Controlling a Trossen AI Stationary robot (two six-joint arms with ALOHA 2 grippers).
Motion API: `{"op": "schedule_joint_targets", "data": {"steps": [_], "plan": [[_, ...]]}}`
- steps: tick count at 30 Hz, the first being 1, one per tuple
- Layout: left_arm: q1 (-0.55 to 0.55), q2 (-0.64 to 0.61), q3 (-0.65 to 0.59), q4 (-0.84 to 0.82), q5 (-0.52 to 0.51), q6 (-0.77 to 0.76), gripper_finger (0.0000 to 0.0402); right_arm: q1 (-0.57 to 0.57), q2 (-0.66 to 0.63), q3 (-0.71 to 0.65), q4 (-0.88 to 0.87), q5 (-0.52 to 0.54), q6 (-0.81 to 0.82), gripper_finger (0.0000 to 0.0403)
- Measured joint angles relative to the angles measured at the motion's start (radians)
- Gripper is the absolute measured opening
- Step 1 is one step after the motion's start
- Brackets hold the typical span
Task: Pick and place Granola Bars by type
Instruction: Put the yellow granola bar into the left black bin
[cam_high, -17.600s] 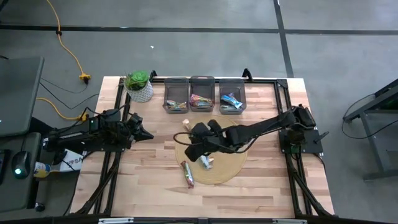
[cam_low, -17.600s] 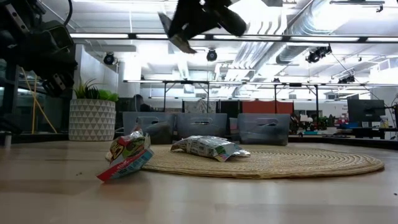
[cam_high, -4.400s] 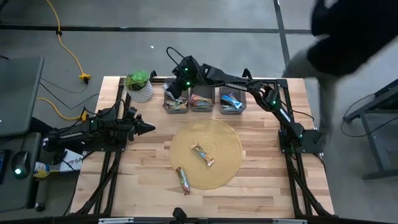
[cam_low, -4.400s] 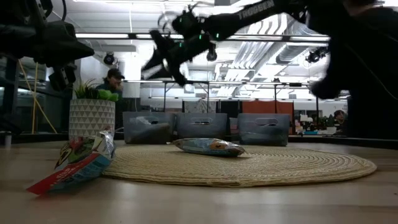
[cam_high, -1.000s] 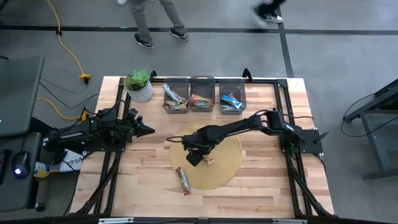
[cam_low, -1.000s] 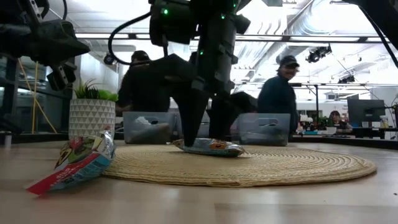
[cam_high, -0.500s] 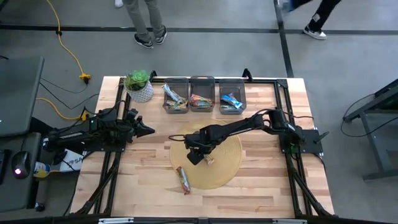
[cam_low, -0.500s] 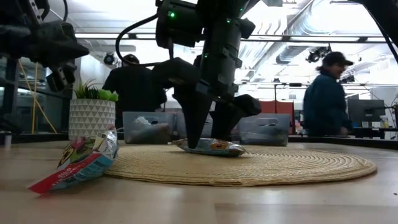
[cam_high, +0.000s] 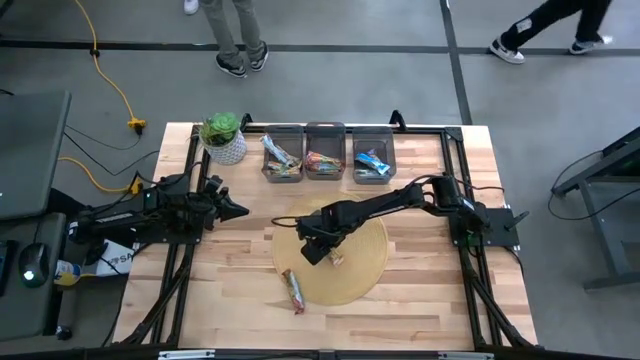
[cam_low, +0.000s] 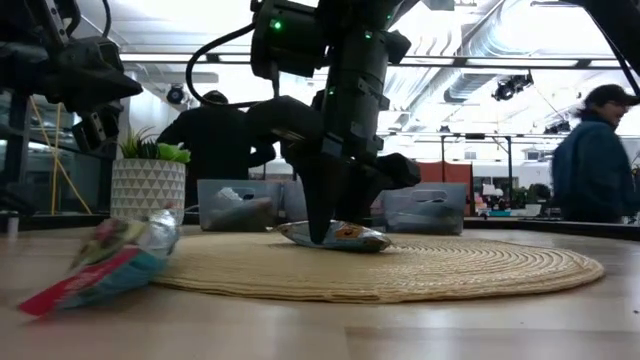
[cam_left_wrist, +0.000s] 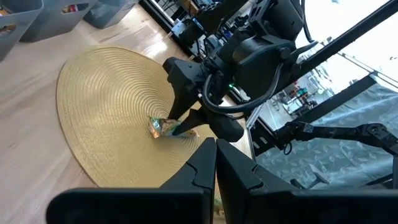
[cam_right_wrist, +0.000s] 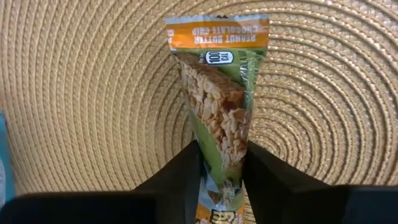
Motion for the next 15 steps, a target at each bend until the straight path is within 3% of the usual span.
{"op": "schedule_joint_targets", "data": {"steps": [10, 15], "plan": [[0.0, 0.0, 0.0, 0.002, 0.0, 0.0, 0.001, 0.001, -0.049, -0.009, 0.087, 0.0, -0.023, 0.0091], [0.0, 0.0, 0.0, 0.003, -0.001, 0.0, 0.001, 0.0, -0.107, -0.004, 0.217, 0.001, -0.081, 0.0089]]}}
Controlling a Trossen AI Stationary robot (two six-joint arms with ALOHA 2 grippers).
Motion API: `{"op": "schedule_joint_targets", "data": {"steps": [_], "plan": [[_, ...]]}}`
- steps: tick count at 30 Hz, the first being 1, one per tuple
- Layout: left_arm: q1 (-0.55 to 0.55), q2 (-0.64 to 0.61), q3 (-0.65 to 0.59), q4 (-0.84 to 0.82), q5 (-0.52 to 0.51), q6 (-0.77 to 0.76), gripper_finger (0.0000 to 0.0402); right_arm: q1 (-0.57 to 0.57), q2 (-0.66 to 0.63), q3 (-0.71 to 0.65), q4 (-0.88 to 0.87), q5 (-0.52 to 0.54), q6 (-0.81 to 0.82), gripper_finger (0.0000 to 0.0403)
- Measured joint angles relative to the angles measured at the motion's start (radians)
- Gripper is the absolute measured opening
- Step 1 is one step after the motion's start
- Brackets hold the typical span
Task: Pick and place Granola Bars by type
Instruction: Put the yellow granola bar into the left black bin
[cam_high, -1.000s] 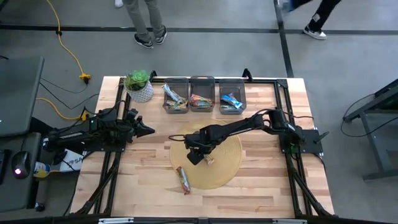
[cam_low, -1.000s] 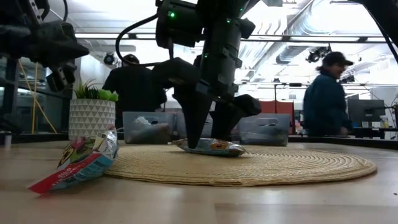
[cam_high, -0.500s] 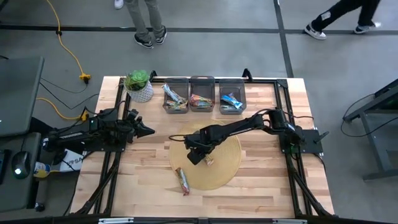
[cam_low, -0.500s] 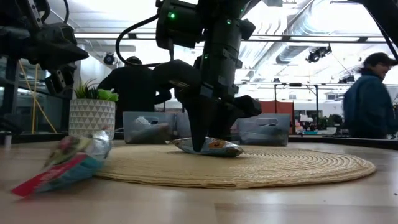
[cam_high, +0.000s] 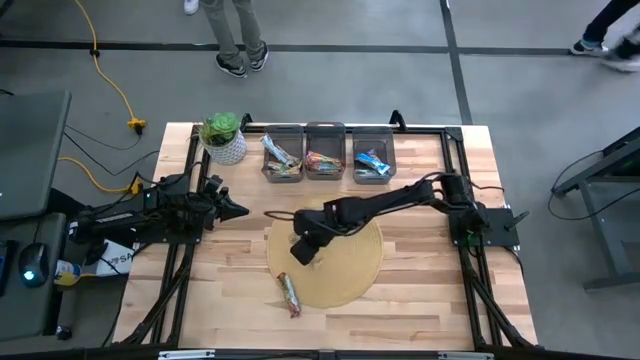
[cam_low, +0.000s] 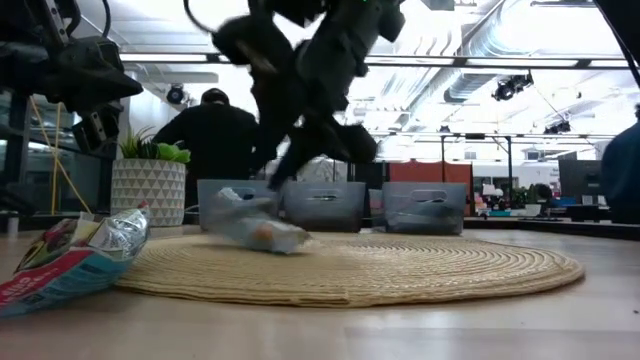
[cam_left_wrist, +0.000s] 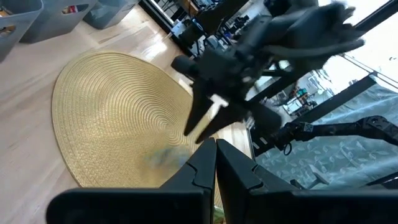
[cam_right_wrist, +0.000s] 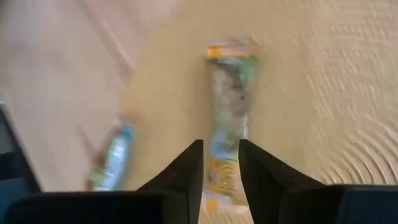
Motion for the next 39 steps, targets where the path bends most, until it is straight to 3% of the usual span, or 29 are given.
{"op": "schedule_joint_targets", "data": {"steps": [6, 17, 25, 30, 39], "plan": [[0.0, 0.0, 0.0, 0.0, 0.0, 0.0, 0.001, 0.0, -0.037, 0.001, 0.139, 0.012, -0.047, 0.0084], [0.0, 0.0, 0.0, 0.0, -0.004, 0.0, 0.001, 0.0, -0.032, 0.001, 0.064, 0.013, -0.14, 0.0084], [0.0, 0.0, 0.0, 0.0, -0.005, 0.0, 0.001, -0.001, -0.032, 0.013, 0.103, -0.035, -0.264, 0.0158], [0.0, 0.0, 0.0, 0.0, -0.006, 0.0, 0.001, -0.012, -0.031, 0.079, 0.093, -0.032, -0.296, 0.019], [0.0, 0.0, 0.0, 0.0, -0.008, -0.008, 0.001, -0.025, -0.032, 0.324, -0.003, 0.113, -0.479, 0.018]]}}
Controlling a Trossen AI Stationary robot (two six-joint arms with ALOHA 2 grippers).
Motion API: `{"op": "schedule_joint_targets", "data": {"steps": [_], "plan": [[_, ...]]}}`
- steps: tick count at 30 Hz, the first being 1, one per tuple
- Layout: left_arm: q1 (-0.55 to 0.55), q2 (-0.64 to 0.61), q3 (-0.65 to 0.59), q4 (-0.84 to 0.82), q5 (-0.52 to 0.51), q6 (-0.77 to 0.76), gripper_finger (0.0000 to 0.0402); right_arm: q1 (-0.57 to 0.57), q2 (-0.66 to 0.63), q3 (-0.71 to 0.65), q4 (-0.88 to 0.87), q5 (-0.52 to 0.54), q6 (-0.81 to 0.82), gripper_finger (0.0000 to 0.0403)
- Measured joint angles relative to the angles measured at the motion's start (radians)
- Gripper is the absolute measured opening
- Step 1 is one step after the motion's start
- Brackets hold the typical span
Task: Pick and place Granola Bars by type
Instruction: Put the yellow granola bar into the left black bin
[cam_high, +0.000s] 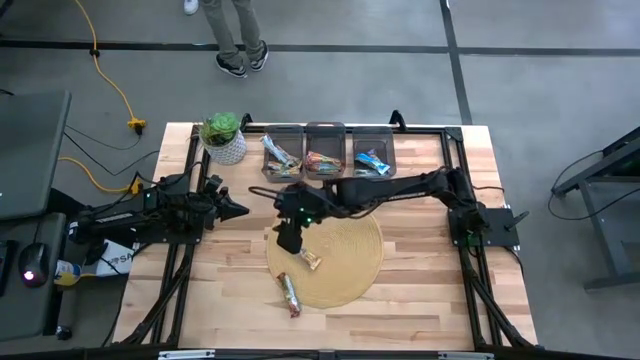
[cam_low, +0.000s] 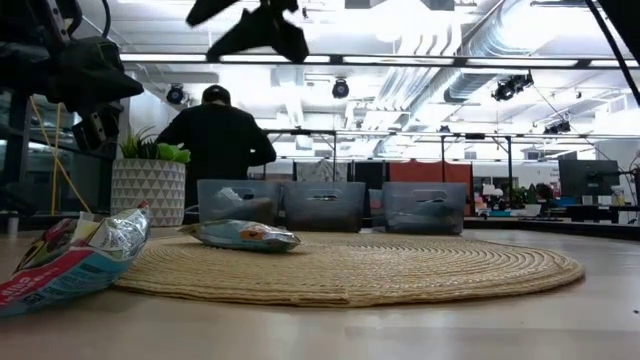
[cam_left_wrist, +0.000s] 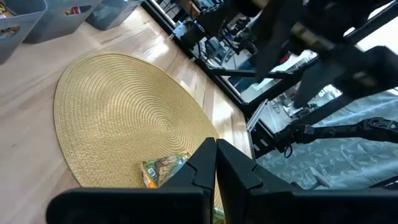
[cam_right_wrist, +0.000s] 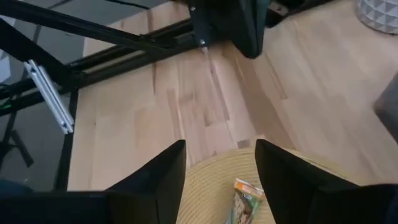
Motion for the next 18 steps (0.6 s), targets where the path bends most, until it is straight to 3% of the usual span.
{"op": "schedule_joint_targets", "data": {"steps": [5, 12, 18], "plan": [[0.0, 0.0, 0.0, 0.001, 0.0, -0.003, 0.001, -0.009, 0.036, 0.092, -0.076, -0.026, -0.017, 0.018], [0.0, 0.0, 0.0, 0.008, 0.002, -0.003, 0.001, -0.007, 0.297, 0.381, -0.282, -0.136, -0.05, 0.018], [0.0, -0.001, 0.0, 0.015, 0.019, -0.012, 0.001, -0.023, 0.295, 0.239, -0.318, -0.185, 0.029, 0.0179]]}}
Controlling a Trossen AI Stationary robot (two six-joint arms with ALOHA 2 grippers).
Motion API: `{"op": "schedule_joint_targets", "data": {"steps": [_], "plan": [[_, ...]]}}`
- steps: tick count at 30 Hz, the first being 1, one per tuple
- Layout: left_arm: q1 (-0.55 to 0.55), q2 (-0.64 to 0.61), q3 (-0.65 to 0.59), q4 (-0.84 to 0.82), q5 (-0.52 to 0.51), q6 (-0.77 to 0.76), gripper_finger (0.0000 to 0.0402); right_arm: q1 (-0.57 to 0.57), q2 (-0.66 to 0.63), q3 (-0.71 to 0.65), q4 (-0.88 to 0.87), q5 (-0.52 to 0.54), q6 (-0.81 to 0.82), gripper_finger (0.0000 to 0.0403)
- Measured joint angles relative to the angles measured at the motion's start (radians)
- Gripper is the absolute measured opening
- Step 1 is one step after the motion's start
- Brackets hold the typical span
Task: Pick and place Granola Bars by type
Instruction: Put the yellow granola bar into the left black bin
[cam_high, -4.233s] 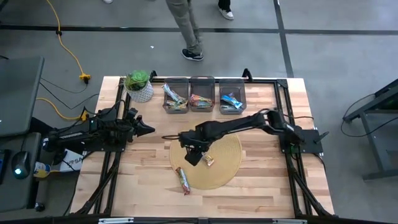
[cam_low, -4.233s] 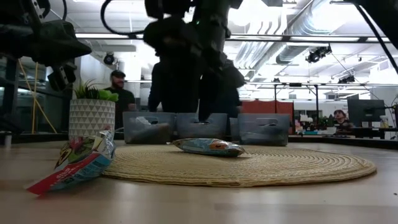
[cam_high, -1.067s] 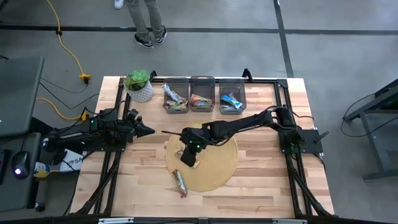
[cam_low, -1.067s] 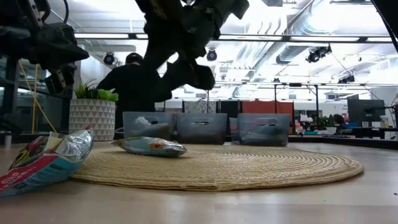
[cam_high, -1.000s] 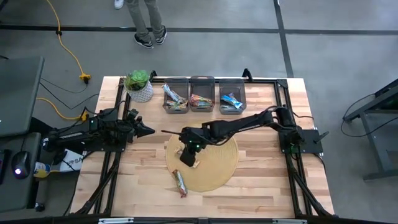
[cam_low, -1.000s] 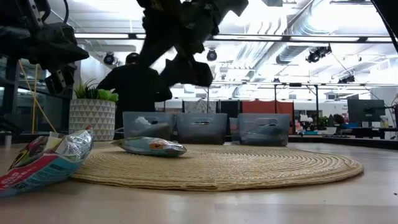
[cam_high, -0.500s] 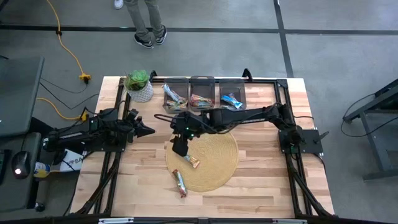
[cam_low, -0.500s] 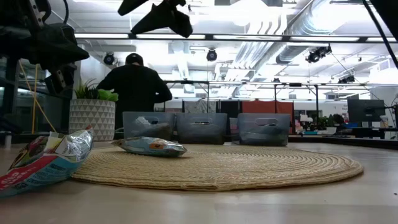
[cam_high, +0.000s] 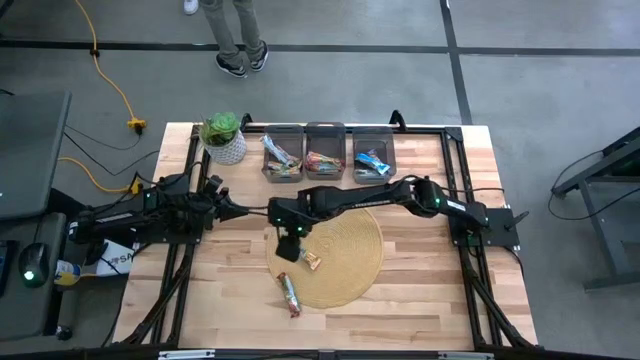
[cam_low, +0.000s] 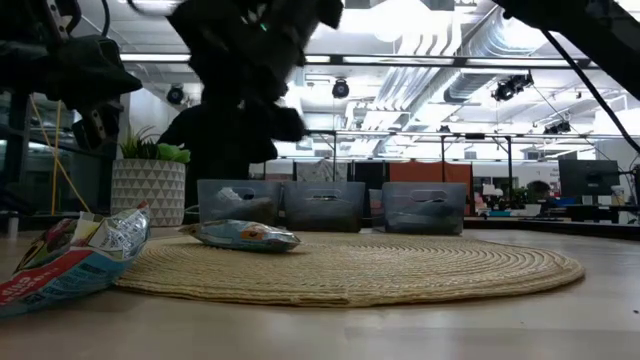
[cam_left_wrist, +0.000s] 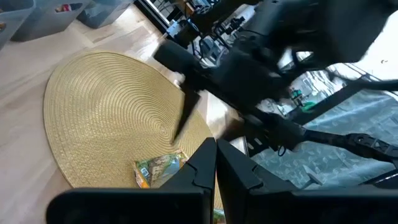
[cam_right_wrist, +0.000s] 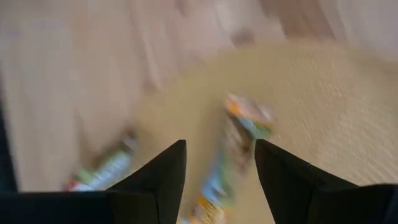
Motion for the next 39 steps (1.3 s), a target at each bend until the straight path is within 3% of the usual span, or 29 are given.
{"op": "schedule_joint_targets", "data": {"steps": [14, 26, 39], "plan": [[0.0, 0.0, 0.0, 0.001, -0.006, 0.0, 0.001, -0.005, -0.003, -0.051, -0.061, 0.001, 0.132, 0.0178], [0.0, 0.0, 0.0, 0.001, -0.008, 0.008, 0.001, 0.034, 0.0, -0.051, -0.106, 0.196, 0.203, 0.0178], [0.0, 0.0, 0.0, 0.0, -0.009, 0.008, 0.001, 0.065, 0.044, -0.052, -0.096, 0.147, 0.267, 0.0178]]}}
